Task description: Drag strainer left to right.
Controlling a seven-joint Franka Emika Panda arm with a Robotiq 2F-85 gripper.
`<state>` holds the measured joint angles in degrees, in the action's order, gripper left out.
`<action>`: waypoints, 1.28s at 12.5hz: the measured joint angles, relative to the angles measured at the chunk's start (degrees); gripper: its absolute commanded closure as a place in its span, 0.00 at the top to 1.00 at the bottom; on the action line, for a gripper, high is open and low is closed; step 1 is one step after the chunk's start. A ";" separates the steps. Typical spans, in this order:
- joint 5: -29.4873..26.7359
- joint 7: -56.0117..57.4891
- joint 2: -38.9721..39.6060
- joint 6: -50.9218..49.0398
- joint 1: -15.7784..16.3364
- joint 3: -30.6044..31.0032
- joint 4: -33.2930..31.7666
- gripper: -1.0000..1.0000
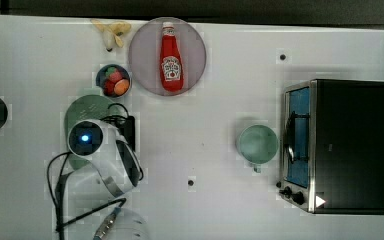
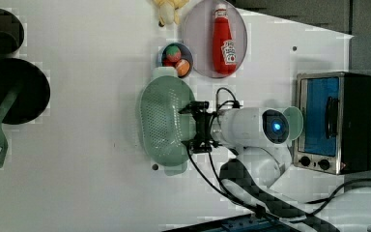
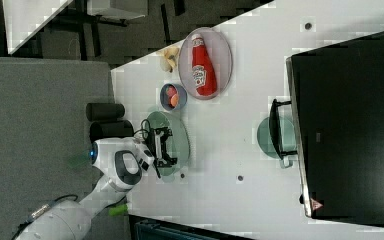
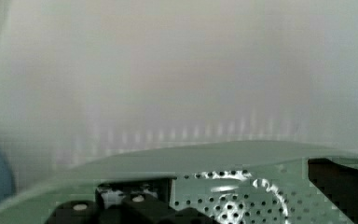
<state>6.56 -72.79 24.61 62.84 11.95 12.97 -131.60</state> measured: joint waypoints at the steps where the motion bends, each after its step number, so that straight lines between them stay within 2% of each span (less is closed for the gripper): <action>1: 0.36 0.00 -0.69 -0.73 -0.50 -0.89 -1.12 1.00; 4: -0.22 2.69 -0.56 -0.78 -3.54 -2.22 -2.24 1.00; 12: -1.86 15.28 -1.79 0.56 -8.99 -12.57 -4.03 1.00; 16: -0.88 21.74 -1.62 0.56 -9.89 -16.91 -4.92 1.00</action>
<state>5.68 -51.06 22.98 63.39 2.06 -3.94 -136.53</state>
